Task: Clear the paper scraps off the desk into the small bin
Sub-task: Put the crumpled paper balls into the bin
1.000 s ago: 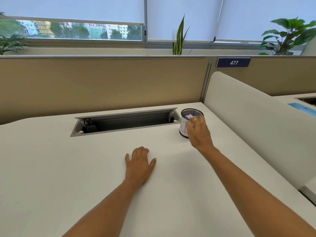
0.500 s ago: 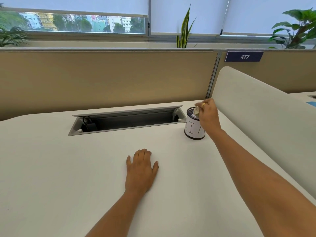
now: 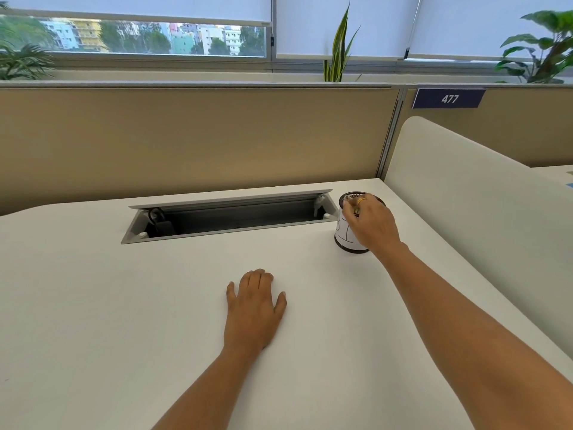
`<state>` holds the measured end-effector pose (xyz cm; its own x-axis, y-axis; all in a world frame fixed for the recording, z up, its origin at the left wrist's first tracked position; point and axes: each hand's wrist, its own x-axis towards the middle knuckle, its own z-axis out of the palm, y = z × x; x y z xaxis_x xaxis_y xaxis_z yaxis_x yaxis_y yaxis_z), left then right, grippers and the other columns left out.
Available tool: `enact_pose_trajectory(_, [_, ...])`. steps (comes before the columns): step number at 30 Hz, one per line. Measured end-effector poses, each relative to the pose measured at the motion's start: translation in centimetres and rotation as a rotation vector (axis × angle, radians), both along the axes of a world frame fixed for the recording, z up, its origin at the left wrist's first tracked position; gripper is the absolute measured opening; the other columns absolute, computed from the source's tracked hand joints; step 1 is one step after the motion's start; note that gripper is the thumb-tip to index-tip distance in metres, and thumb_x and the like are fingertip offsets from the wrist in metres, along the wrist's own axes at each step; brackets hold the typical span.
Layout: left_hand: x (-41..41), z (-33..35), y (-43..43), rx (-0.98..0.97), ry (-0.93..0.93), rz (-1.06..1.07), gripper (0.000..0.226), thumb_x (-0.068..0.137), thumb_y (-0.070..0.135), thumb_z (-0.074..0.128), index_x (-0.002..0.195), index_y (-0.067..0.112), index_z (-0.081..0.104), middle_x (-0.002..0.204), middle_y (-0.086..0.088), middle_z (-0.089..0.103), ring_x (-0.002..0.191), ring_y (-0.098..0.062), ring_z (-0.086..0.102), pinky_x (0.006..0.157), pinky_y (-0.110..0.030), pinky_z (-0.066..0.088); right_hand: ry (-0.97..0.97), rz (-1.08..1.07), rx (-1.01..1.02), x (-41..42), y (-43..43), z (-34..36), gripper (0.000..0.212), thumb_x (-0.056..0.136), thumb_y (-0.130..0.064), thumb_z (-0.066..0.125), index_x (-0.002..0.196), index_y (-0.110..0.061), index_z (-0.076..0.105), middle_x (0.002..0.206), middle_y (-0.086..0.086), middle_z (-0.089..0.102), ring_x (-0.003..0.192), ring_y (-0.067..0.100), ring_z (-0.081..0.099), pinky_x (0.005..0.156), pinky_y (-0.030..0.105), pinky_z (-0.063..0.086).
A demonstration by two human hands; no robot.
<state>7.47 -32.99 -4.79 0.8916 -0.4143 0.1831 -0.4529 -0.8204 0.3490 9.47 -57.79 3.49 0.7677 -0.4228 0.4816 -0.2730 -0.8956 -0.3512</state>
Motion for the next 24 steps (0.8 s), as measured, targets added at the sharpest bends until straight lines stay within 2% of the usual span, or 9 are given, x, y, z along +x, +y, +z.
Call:
enact_pose_trajectory(2, [-0.03,0.05,0.01,0.004,0.002,0.002,0.039,0.094,0.041,0.034,0.127,0.022,0.039,0.137,0.007,0.04,0.133,-0.013,0.031,0.116,-0.042,0.015,0.075,-0.005,-0.118,-0.11,-0.01,-0.29,0.05,0.096,-0.039,0.039,0.083,0.0,0.066,0.09,0.018,0.066,0.085,0.034,0.059,0.076,0.035,0.044])
enact_pose_trajectory(4, [-0.06,0.11,0.01,0.005,0.001,0.003,0.039,0.094,0.041,0.034,0.127,0.022,0.039,0.137,0.007,0.04,0.133,-0.012,0.031,0.116,-0.042,0.015,0.11,-0.005,-0.18,-0.02,-0.07,-0.37,0.055,0.095,-0.045,0.039,0.062,-0.004,0.053,0.076,0.018,0.065,0.074,0.032,0.057,0.079,0.038,0.043])
enact_pose_trajectory(7, [-0.05,0.18,-0.01,0.0,0.007,0.006,0.038,0.093,0.041,0.034,0.126,0.022,0.039,0.136,0.008,0.04,0.132,-0.012,0.032,0.116,-0.042,0.016,0.199,-0.013,-0.204,0.26,0.14,-0.08,0.064,0.093,-0.056,0.033,0.046,-0.013,0.029,0.049,0.004,0.04,0.063,0.028,0.046,0.078,0.038,0.042])
enact_pose_trajectory(9, [-0.04,0.18,0.01,-0.003,0.007,0.005,0.038,0.093,0.041,0.034,0.126,0.022,0.039,0.136,0.008,0.04,0.132,-0.012,0.032,0.116,-0.042,0.016,0.255,-0.016,-0.217,0.49,0.16,0.04,0.065,0.092,-0.06,0.03,0.045,-0.016,0.027,0.046,-0.001,0.03,0.062,0.025,0.043,0.079,0.038,0.042])
enact_pose_trajectory(16, [-0.09,0.2,0.0,0.003,0.011,0.008,0.039,0.094,0.041,0.034,0.127,0.022,0.038,0.137,0.008,0.04,0.133,-0.012,0.031,0.117,-0.042,0.015,0.322,-0.032,-0.202,0.84,0.01,0.17,0.069,0.09,-0.065,0.025,0.044,-0.015,0.032,0.056,0.006,0.045,0.067,0.025,0.044,0.086,0.038,0.041])
enact_pose_trajectory(20, [-0.12,0.21,-0.05,0.002,0.008,0.01,0.04,0.094,0.04,0.034,0.128,0.021,0.039,0.138,0.006,0.04,0.133,-0.013,0.031,0.117,-0.042,0.016,0.374,0.002,-0.164,0.71,0.04,0.57,0.069,0.091,-0.064,0.022,0.046,-0.014,0.035,0.05,0.001,0.039,0.068,0.025,0.047,0.091,0.041,0.04])
enact_pose_trajectory(22, [-0.09,0.17,-0.04,0.009,0.004,0.01,0.04,0.094,0.041,0.033,0.129,0.021,0.039,0.139,0.006,0.039,0.134,-0.013,0.031,0.117,-0.042,0.016,0.351,0.011,-0.146,0.53,-0.06,0.62,0.069,0.093,-0.061,0.023,0.052,-0.009,0.044,0.061,0.005,0.052,0.074,0.028,0.052,0.092,0.043,0.04])
enact_pose_trajectory(24, [-0.1,0.1,-0.02,0.01,0.003,0.011,0.04,0.094,0.041,0.033,0.129,0.022,0.038,0.14,0.007,0.038,0.135,-0.012,0.029,0.117,-0.042,0.015,0.305,0.012,-0.137,0.33,-0.08,0.48,0.066,0.095,-0.057,0.026,0.072,-0.005,0.06,0.09,0.013,0.064,0.091,0.03,0.058,0.094,0.044,0.04])
